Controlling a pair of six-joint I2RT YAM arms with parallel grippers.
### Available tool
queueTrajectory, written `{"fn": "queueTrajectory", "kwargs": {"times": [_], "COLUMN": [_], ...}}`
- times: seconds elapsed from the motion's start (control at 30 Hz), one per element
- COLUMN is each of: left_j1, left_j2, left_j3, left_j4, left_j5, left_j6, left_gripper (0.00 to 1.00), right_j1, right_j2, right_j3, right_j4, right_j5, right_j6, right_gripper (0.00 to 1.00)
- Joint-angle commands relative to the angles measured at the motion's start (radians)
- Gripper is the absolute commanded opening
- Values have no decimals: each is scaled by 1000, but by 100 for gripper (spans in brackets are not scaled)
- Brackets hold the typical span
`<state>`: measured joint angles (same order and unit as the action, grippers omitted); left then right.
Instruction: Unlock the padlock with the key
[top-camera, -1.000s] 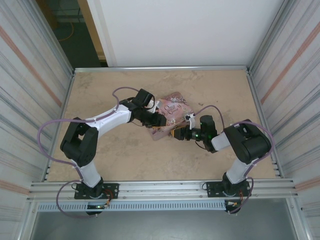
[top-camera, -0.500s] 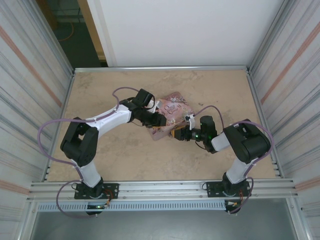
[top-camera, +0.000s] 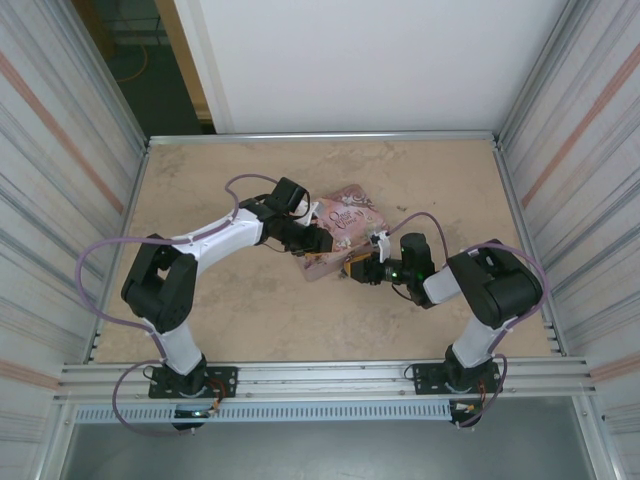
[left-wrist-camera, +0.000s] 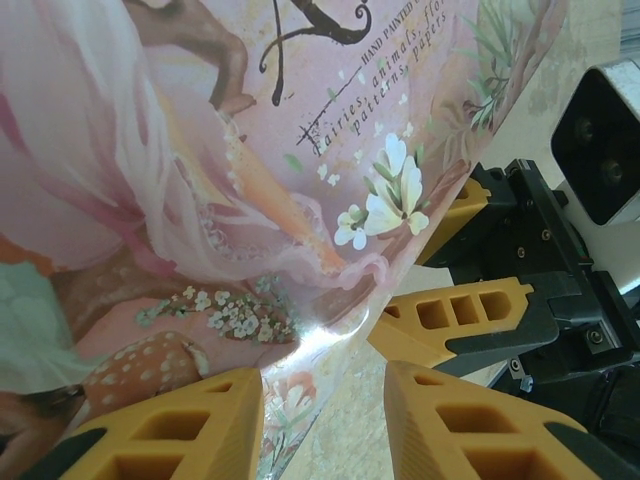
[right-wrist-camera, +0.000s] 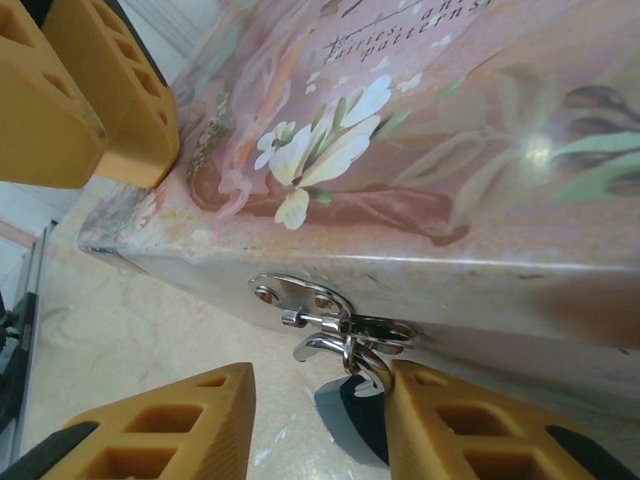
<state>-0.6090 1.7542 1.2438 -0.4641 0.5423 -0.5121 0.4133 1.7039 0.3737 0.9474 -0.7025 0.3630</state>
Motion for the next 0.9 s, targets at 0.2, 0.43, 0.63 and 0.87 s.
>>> {"fn": "queueTrajectory", "kwargs": {"times": [0.2, 0.43, 0.63, 0.87], "left_j1": [-9, -9, -13, -15], "left_j2": [31, 22, 18, 4], "left_j3": [13, -3, -29, -59], "left_j4": [-20, -17, -9, 5], "left_j5": [-2, -12, -19, -20], "left_j6": [-4, -7, -11, -22], "left_gripper": [37, 37, 37, 37], "right_j1": [27, 25, 5, -12], "right_j2": [-46, -40, -28, -5], "right_j3": [23, 18, -4, -34], "right_j4": [-63, -64, 6, 119], "right_j5": [-23, -7, -3, -1], "right_j6": [-50, -29, 35, 130], "right_gripper": [21, 7, 0, 0]}}
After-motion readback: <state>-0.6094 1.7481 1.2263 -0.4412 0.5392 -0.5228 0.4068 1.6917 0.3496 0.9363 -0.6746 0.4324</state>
